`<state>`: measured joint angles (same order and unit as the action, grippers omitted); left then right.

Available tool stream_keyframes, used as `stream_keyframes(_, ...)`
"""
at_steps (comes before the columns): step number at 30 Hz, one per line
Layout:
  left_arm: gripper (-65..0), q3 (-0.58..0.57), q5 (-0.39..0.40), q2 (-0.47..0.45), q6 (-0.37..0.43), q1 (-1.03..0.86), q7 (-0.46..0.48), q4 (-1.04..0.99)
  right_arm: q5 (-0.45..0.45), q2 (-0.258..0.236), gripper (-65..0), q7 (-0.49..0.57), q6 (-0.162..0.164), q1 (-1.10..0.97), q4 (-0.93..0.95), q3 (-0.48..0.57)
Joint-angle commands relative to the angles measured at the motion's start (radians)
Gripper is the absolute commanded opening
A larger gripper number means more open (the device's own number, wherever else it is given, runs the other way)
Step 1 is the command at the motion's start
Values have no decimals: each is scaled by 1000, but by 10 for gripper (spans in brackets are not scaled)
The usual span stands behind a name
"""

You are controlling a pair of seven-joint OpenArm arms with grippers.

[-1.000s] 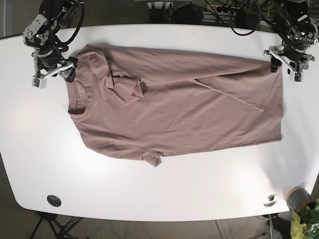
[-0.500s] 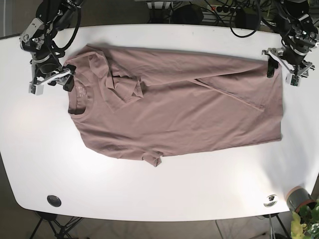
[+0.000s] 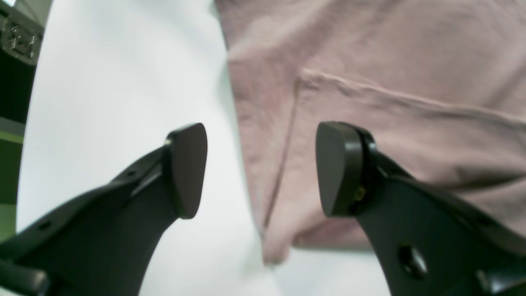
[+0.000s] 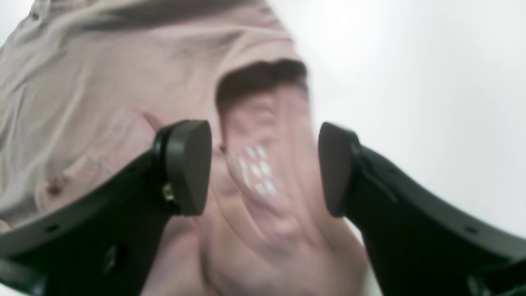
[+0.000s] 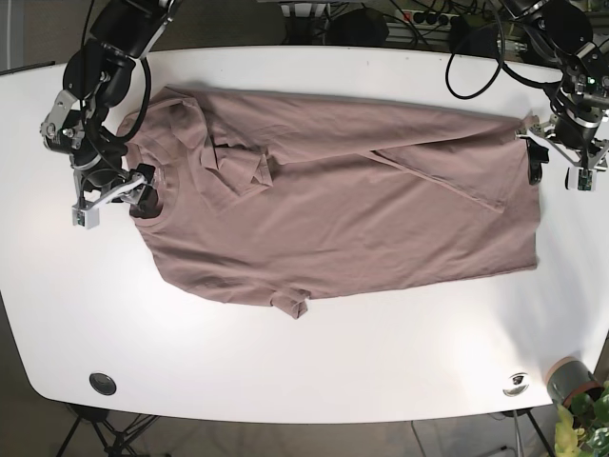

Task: Fold the T-shirt properly
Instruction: 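Release the shirt and move the right gripper to the shirt's side edge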

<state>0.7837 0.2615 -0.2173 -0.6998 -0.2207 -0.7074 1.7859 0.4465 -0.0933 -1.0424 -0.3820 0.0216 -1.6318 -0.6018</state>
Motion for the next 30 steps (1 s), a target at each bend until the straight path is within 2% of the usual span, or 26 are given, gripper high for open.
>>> stream_keyframes(1, -258, 4, 17, -17, 2, 10, 27, 16, 11, -24, -258, 23, -2, 50, 41, -4)
stream_keyframes(6, -258, 3, 17, -17, 2, 11, 27, 15, 10, -64, -258, 69, -4, 160, 198, 18)
stream_keyframes(11, -258, -22, 17, -18, 2, 10, 27, 15, 10, -132, -258, 149, -4, 249, 361, 124)
stream_keyframes(22, -258, -33, 17, -18, 2, 7, 27, 12, 19, -234, -255, 365, -15, 427, 706, 293)
stream_keyframes(23, -258, -33, 17, -18, 2, 8, 27, 2, 19, -239, -254, 386, -25, 441, 738, 305)
stream_keyframes(27, -258, -31, 17, -20, 2, 10, 27, -39, 15, -242, -252, 428, -102, 479, 839, 332)
stream_keyframes(30, -258, -30, 17, -21, 2, 11, 30, -65, 13, -240, -255, 455, -128, 498, 907, 332)
